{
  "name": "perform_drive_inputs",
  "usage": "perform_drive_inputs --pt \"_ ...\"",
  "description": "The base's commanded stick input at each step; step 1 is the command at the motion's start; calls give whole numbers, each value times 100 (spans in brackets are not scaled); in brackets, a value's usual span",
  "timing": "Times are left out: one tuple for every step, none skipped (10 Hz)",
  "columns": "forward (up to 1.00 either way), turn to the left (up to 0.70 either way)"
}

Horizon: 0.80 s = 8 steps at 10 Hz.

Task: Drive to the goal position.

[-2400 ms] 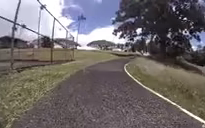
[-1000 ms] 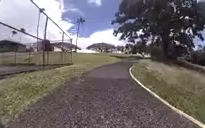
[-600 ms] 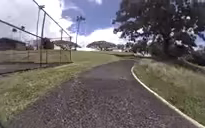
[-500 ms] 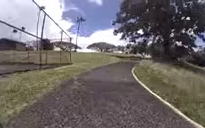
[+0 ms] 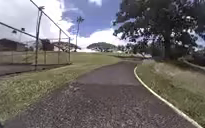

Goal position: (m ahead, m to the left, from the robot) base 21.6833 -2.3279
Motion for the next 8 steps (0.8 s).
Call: perform_drive_inputs --pt "70 0" --pt "70 8" --pt "70 23" --pt "70 33" --pt "70 35" --pt "70 28" --pt "70 0" --pt "70 0"
